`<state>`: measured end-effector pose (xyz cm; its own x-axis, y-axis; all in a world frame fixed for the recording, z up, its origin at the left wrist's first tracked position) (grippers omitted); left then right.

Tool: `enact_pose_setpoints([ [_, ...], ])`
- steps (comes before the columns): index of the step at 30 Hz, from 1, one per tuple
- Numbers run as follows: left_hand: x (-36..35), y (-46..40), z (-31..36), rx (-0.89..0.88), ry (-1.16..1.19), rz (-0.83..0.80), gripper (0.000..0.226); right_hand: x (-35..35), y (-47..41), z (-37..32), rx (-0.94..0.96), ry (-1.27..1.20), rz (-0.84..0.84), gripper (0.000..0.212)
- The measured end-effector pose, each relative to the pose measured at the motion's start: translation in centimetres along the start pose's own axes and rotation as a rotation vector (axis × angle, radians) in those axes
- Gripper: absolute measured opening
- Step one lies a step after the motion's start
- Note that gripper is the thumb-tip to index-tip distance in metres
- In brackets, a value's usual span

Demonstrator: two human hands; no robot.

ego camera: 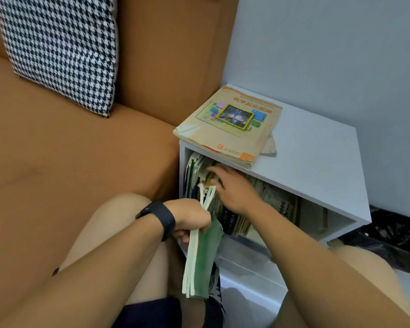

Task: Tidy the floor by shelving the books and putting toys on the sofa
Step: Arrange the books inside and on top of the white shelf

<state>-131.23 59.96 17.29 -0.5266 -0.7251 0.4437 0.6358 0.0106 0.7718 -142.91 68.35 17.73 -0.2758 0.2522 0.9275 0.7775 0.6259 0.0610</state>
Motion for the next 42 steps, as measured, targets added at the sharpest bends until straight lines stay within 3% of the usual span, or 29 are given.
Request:
enact_pose_setpoints([
  [5, 1.5, -0.2, -0.2, 0.011, 0.077, 0.068, 0.022, -2.1, -2.8, 0.4, 0.057, 0.098, -0.169, 0.045],
  [10, 1.7, -0.4, -0.4, 0.009, 0.133, 0.093, 0.018, -1.3, -3.5, 0.0, -0.032, -0.047, -0.004, 0.029],
  [12, 1.7, -0.5, -0.3, 0.008, 0.132, 0.083, 0.018, -1.3, -3.2, -0.2, -0.045, -0.093, 0.018, 0.039],
  [16, 1.1, -0.6, -0.3, 0.01, 0.152, 0.041, 0.027, -1.5, -2.8, -0.3, 0.005, -0.01, -0.064, 0.081],
  [21, 0.2, -0.2, -0.2, 0.018, 0.087, -0.02, 0.029, -0.7, -2.2, -1.7, 0.161, 0.047, -0.031, 0.072],
  [23, 0.0, -0.1, -0.2, 0.023, 0.057, -0.032, 0.032, -0.7, -2.0, -1.8, 0.169, 0.1, -0.062, 0.078],
  [26, -0.4, 0.2, 0.0, 0.029, 0.042, -0.046, 0.018, -1.0, -1.8, -1.2, 0.156, 0.143, -0.085, 0.095],
  [29, -0.8, 0.1, -0.2, 0.039, 0.037, -0.058, 0.018, -1.0, -1.2, -0.5, 0.118, 0.098, -0.079, 0.085],
  [32, -1.2, -0.2, -0.4, 0.043, 0.03, -0.071, 0.022, -1.2, -0.6, 0.4, -0.037, -0.044, 0.006, 0.051],
  [35, -1.3, -0.3, -0.6, 0.056, 0.008, -0.084, 0.023, -1.8, 0.4, 1.7, -0.281, -0.192, 0.176, 0.061],
  [38, -1.0, -0.5, -0.8, 0.07, -0.014, -0.083, 0.02, -1.9, 1.4, 4.0, -0.56, -0.143, 0.314, 0.086],
  [42, -0.5, -0.3, -0.6, 0.051, -0.014, -0.028, 0.022, -5.1, 1.1, 9.8, -0.943, -0.152, 0.015, 0.11],
])
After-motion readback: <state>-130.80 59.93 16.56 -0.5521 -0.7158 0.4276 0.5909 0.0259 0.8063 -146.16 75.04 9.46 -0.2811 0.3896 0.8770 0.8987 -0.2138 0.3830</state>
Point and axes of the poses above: each hand's wrist, its own y-axis away from the middle knuckle, its own x-axis out of the back of the hand, z = x × y, the point moved 8 cm from there along -y, towards the middle knuckle, and after that the axes turned 3 degrees about y, right-handed, at the moved point
